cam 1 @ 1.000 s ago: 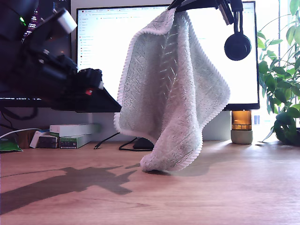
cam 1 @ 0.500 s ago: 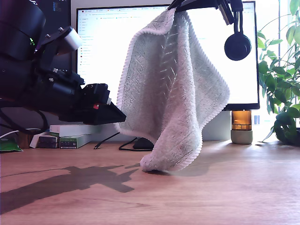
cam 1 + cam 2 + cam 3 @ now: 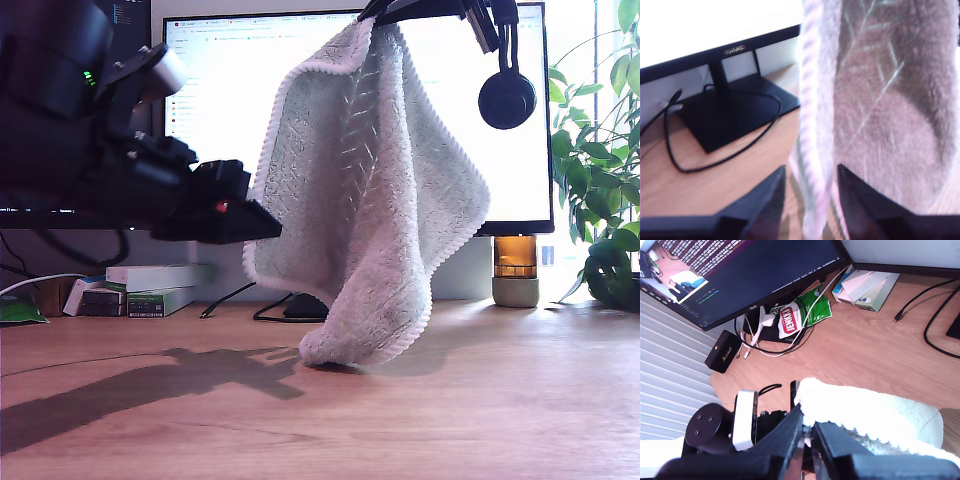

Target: Fold the tea towel to a neat square and place it to the right

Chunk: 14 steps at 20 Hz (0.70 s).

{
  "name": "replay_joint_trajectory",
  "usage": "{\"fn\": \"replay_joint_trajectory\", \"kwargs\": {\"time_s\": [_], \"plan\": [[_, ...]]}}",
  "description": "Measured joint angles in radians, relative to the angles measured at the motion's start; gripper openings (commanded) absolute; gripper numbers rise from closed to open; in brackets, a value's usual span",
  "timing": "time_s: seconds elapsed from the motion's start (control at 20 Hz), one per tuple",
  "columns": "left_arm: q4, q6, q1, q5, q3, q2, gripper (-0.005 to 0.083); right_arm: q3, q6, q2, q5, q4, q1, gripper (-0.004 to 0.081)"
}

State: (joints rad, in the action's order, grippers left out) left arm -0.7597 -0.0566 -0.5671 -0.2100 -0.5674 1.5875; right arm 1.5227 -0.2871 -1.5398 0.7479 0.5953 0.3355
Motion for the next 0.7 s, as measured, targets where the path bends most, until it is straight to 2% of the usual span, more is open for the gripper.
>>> {"fn": "replay_joint_trajectory", "kwargs": {"time_s": [0.1,0.2,0.3,0.5,0.7], "plan": [[0.054,-0.002,0.007,-0.035,-0.013,0.001,0.0075,0.000,0.000,0.000,0.000,0.000,0.000,-0.0011],[0.105,-0.013,0.013,-0.058,-0.014,0.004,0.0045,0.000,0.000,0.000,0.000,0.000,0.000,-0.0011],[0.158,-0.038,0.016,-0.064,-0.014,0.005,-0.0026,0.000,0.000,0.000,0.000,0.000,0.000,-0.0011],[0.224,-0.048,0.029,-0.060,-0.015,0.003,-0.0024,0.000,0.000,0.000,0.000,0.004,0.000,-0.0011],[0.401,-0.087,0.067,0.032,-0.062,-0.082,-0.0024,0.000,0.000,0.000,0.000,0.010,-0.002,-0.0011]]}}
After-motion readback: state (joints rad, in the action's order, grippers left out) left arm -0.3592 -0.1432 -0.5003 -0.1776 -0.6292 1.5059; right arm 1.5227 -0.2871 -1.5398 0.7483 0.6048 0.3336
